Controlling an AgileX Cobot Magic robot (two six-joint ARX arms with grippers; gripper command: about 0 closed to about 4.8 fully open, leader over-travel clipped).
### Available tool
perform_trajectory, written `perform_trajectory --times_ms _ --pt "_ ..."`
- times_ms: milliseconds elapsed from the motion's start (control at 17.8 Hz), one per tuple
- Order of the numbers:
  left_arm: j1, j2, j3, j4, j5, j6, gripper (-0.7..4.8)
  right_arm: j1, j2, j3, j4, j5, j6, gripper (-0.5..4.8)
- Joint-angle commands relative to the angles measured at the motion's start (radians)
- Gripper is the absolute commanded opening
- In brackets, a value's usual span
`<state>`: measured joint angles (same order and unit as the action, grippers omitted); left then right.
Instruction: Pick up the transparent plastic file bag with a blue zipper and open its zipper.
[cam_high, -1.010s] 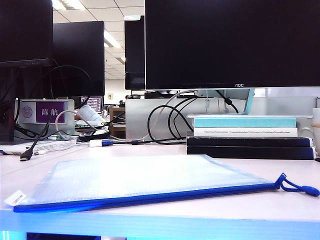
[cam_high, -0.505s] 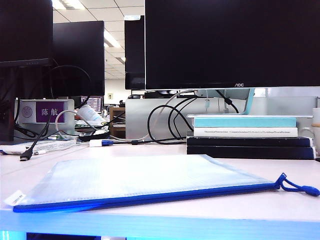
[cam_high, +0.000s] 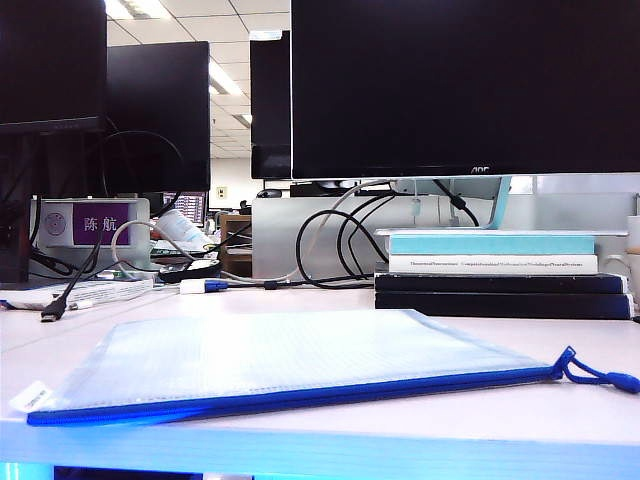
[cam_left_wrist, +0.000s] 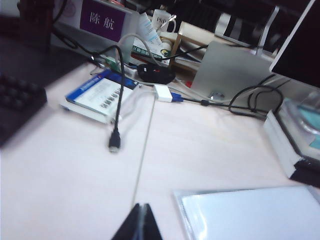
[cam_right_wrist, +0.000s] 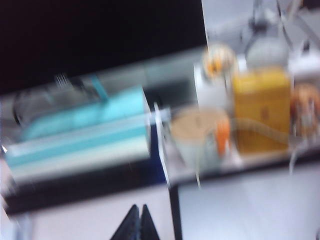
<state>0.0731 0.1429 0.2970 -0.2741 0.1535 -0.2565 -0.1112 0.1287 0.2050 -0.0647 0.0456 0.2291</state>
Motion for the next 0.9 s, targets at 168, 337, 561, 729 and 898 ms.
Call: perform_trajectory --times_ms 168,337,561,729,898 --pt "0.000 0.189 0.192 0.000 0.004 0.212 -0.04 0.000 0.291 0.254 -0.001 -0.056 -0.003 -0.02" --pt "-0.002 0.288 0.279 -0.069 0.003 0.330 -0.04 0.001 0.486 0.421 -0.082 -0.191 -0.123 -0.02" --pt "-0.010 0.386 0.389 -0.239 0.043 0.441 -0.04 0.001 0.632 0.555 -0.169 -0.366 -0.309 -0.01" --pt "-0.041 0.424 0.426 -0.298 0.097 0.451 -0.04 0.003 0.719 0.600 -0.211 -0.536 -0.320 -0.01" --pt "-0.139 0.477 0.426 -0.360 0.093 0.452 -0.04 0.064 0.834 0.621 -0.318 -0.615 -0.370 -0.01"
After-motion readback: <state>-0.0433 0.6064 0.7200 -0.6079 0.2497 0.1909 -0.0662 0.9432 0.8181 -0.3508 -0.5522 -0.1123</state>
